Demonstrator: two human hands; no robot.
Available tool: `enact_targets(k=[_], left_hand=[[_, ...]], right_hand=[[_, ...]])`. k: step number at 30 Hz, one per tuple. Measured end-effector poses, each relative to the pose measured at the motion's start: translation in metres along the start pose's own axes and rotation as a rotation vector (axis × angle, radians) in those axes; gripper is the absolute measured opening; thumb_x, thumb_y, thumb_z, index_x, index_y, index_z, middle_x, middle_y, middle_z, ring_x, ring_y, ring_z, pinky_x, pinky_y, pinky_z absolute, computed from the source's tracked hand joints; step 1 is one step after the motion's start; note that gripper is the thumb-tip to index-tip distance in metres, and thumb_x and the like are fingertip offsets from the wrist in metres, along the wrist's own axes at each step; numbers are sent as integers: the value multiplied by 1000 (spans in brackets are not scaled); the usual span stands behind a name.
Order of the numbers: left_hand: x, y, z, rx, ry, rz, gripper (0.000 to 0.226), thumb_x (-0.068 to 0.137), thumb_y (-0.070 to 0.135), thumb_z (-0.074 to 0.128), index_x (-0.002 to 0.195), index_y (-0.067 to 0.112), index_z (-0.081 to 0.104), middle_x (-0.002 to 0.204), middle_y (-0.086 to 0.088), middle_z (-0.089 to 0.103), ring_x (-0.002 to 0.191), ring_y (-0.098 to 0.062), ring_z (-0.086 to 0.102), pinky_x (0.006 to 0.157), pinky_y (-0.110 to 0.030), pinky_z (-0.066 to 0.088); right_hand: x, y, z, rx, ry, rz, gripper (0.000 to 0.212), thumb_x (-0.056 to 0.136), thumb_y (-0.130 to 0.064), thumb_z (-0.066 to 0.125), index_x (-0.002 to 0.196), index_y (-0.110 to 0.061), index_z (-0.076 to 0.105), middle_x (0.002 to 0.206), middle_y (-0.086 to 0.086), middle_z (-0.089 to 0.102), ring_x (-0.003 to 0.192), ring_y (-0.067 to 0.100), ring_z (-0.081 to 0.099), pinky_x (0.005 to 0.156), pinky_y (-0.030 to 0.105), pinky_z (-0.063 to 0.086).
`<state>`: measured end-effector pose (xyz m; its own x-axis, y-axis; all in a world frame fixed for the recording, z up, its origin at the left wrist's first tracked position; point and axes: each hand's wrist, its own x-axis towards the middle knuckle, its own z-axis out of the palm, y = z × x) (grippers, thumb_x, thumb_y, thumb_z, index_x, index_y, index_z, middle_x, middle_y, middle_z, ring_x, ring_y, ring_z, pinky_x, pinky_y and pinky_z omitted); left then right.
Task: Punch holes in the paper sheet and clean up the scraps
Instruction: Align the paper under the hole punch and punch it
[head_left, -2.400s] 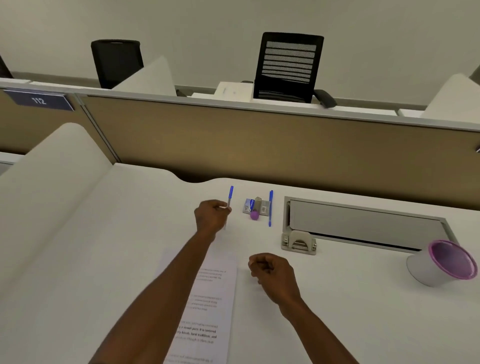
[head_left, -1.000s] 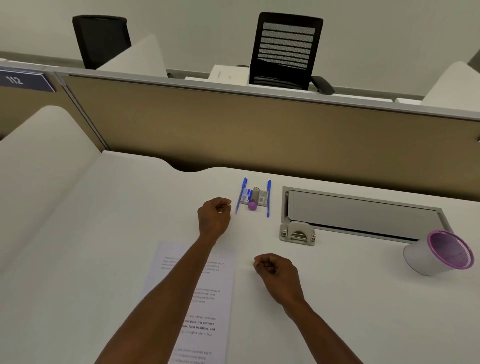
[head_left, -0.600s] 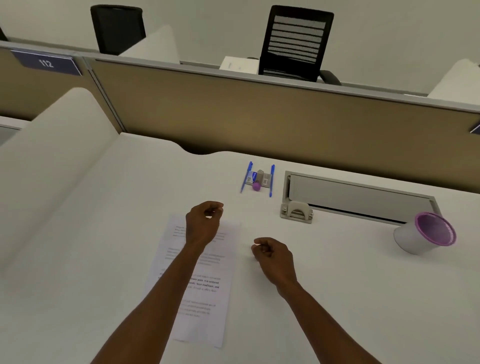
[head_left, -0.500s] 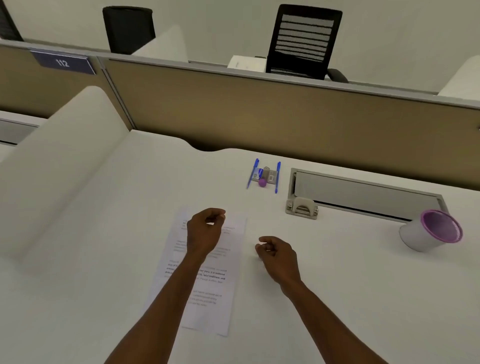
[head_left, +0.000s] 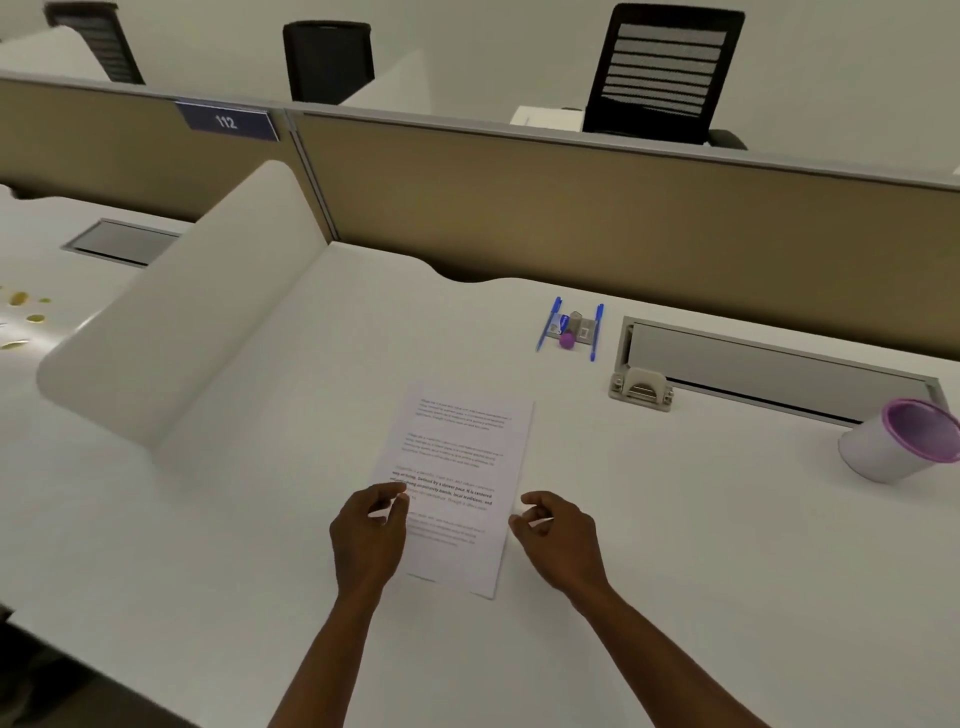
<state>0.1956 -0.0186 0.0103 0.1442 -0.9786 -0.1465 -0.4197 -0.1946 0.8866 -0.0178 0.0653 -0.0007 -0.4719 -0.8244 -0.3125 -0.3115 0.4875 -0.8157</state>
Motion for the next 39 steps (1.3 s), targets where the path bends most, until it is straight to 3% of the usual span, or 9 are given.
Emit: enact_targets(k=[3, 5, 8, 13, 18, 25, 31, 39], left_hand=[[4, -12, -7, 75, 47, -8, 21, 84, 21, 73, 105, 24, 71, 111, 4, 64, 104, -20, 63, 84, -27, 53], [10, -17, -9, 184, 61, 9, 30, 83, 23, 74, 113, 20, 68, 121, -2, 62, 114, -24, 58, 98, -41, 50], [20, -21, -8, 321, 23, -14, 43, 83, 30, 73, 123, 18, 63, 128, -9, 59, 120, -30, 55, 102, -49, 46], [27, -27, -5, 471, -9, -31, 55, 83, 36, 70, 132, 18, 55, 128, -10, 58, 121, -32, 51, 100, -48, 42], [31, -25, -6, 497, -36, -50, 60, 82, 40, 70, 135, 17, 52, 129, -9, 58, 122, -31, 51, 101, -49, 40], [45, -12, -11, 485, -32, -188, 61, 81, 47, 69, 134, 20, 52, 126, -6, 65, 120, -30, 55, 100, -43, 30], [56, -8, -14, 379, -198, -111, 38, 88, 30, 66, 120, 9, 65, 118, -11, 69, 105, -29, 65, 94, -41, 52], [52, -14, -15, 323, -153, -37, 30, 90, 11, 59, 119, 11, 64, 114, -14, 70, 98, -30, 67, 87, -35, 54]], right_hand=[[-6, 4, 6, -82, -17, -19, 38, 79, -37, 75, 114, -25, 66, 91, -13, 67, 78, 3, 66, 83, 29, 56], [-6, 6, 10, -133, -29, -29, 44, 78, -38, 75, 118, -23, 65, 90, -13, 66, 78, 4, 64, 83, 28, 54], [-4, 9, 15, -224, -39, -69, 54, 78, -40, 75, 126, -22, 61, 93, -12, 64, 76, 5, 61, 80, 24, 51], [-1, 15, 24, -410, -129, -224, 68, 83, -41, 68, 145, -31, 42, 114, -5, 57, 97, 10, 57, 84, 21, 42], [1, 16, 33, -506, -155, -242, 54, 86, -38, 65, 138, -27, 53, 117, -5, 50, 103, 16, 59, 84, 23, 44], [4, 17, 36, -521, -141, -243, 53, 86, -38, 67, 136, -28, 55, 117, -6, 50, 103, 15, 59, 84, 22, 43], [4, 20, 36, -518, -131, -256, 53, 86, -39, 66, 137, -28, 54, 117, -6, 49, 101, 14, 58, 82, 21, 43], [5, 24, 35, -495, -130, -288, 51, 86, -38, 65, 135, -28, 55, 115, -5, 50, 99, 13, 58, 80, 19, 42]])
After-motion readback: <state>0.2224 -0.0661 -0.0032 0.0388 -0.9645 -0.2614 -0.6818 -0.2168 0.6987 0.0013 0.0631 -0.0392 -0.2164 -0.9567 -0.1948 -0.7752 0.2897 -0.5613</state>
